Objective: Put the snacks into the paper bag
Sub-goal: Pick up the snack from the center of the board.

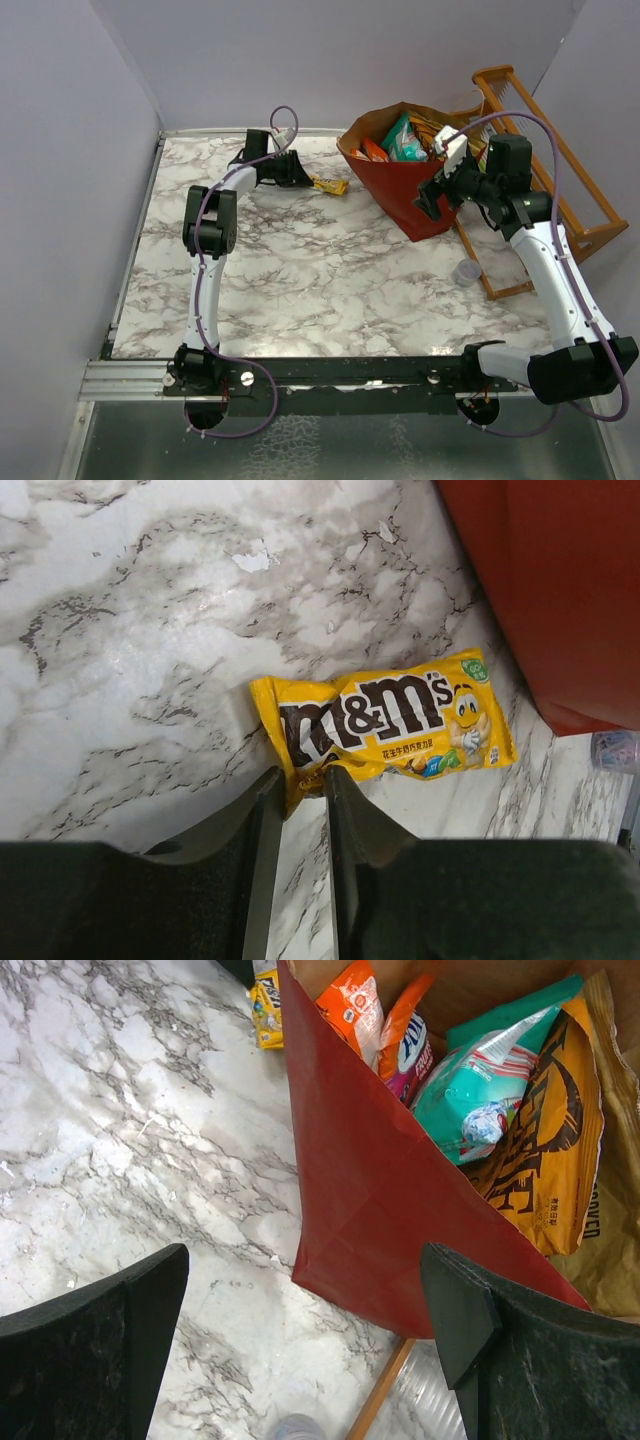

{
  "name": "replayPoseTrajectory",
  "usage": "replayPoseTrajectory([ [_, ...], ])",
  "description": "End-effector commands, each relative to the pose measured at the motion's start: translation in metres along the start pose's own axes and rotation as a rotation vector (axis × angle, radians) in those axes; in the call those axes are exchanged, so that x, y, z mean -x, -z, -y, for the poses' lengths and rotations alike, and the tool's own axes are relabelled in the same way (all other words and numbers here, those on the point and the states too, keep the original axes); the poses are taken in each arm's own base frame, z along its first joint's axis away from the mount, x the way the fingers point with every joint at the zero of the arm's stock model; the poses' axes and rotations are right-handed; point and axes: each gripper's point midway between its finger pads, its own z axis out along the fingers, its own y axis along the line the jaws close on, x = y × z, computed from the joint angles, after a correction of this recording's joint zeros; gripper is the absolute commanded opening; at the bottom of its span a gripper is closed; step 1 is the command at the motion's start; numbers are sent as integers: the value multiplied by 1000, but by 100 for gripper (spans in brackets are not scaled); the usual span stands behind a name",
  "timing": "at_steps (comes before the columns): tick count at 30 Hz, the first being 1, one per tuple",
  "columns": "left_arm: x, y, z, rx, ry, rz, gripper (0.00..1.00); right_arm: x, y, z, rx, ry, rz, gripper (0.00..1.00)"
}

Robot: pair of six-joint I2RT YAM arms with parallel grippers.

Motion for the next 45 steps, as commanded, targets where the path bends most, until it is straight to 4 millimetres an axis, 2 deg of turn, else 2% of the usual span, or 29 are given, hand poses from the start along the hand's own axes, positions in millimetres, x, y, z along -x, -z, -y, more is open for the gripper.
replayPoseTrajectory([
  [1, -9, -4, 0, -28, 8, -30, 22, 4, 3, -2, 9, -5, 26, 99],
  [9, 5, 13, 30, -72, -33, -12, 0, 11, 14, -5, -2, 9, 54, 99],
  [15, 13, 33, 55, -90, -111, -10, 0, 15, 20, -5, -16, 18, 71, 99],
  [22, 11, 58, 76, -74, -217, -24, 0, 13, 20, -4, -22, 17, 68, 99],
  [32, -4, 87, 104, -92, -264, -29, 0, 10, 14, -2, -13, 4, 55, 99],
  [39, -11, 111, 127, -94, -321, -24, 0, 17, 14, -11, 35, -7, 89, 100],
  [45, -19, 140, 152, -87, -417, -13, 0, 30, 12, -28, 143, -21, 146, 98],
])
